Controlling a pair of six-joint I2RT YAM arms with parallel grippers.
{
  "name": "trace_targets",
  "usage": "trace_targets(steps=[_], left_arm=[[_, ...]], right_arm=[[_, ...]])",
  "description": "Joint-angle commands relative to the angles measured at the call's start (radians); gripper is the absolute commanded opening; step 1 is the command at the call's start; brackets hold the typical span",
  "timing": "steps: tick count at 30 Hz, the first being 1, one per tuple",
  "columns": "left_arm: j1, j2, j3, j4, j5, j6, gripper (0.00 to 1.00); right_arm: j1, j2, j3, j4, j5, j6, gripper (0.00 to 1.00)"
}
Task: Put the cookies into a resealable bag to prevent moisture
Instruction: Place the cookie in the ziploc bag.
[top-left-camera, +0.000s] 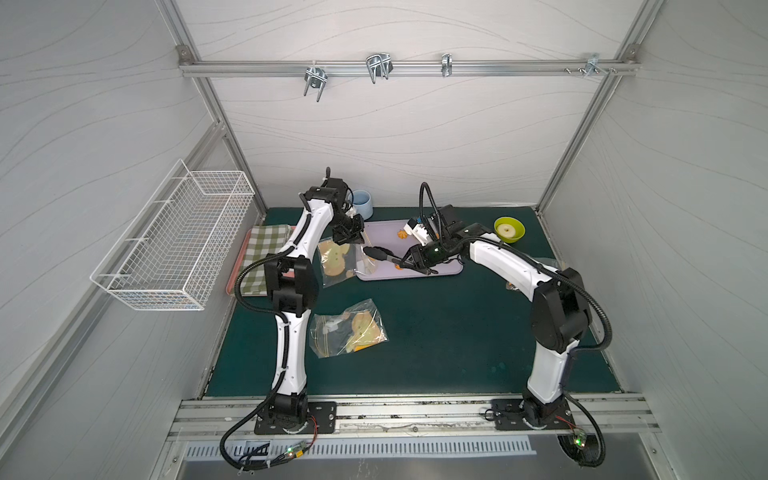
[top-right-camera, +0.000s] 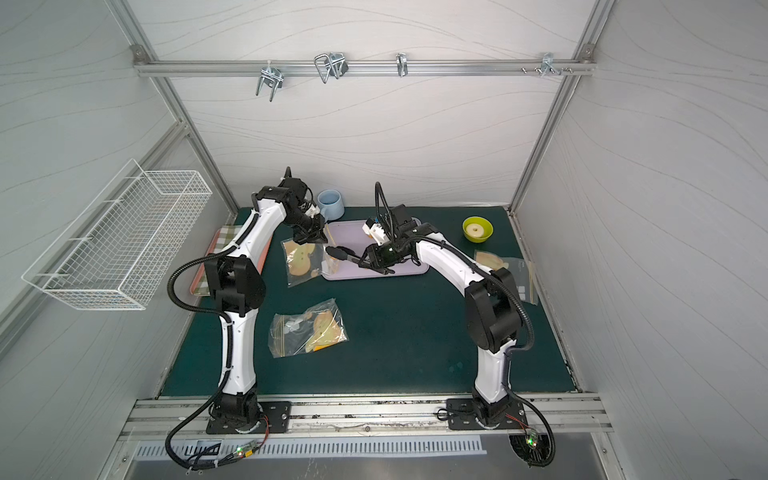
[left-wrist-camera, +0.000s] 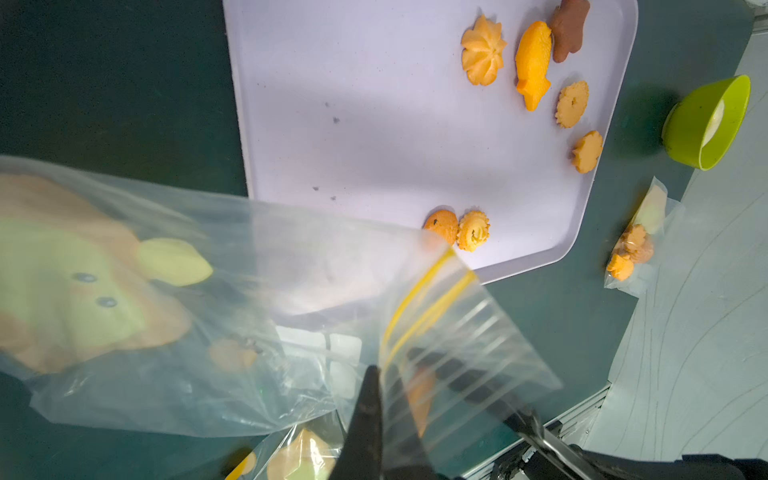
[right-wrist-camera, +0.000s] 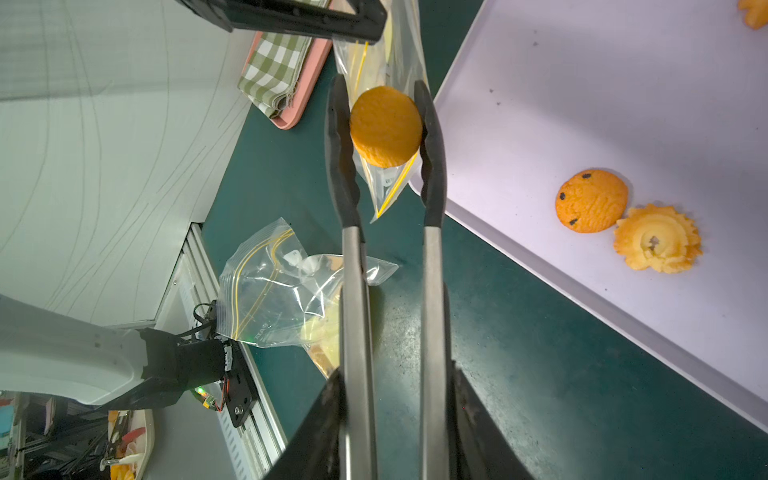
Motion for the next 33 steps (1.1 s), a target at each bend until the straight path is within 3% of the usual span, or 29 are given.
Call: trace_targets(steps=[1,13,21,30,33], left_arm=[[0.002,0.007,0.023,-0.009,0.018,0.004,0.00],[0.003,0.000,0.011,0.003,0.061,0.008,0.00],[0.003,-0.001,0.009,0.007,0.064,0.012,0.00],[0.003,0.003,0.008,0.009,0.070,0.014,0.00],[0.001,0.004,0.005,0.012,0.085,0.014,0.00]], right_arm=[[-0.013,0.012,0.033,0.009,0.005,0.030,0.39],[0.006,0.117,0.188,-0.078,-0.031,0.011,0.39],[0.024,0.155,0.231,-0.188,-0.057,-0.086,0.39],[0.032,0.116,0.193,-0.261,0.101,-0.235,0.39],[0.032,0.117,0.210,-0.254,0.102,-0.243,0.39]])
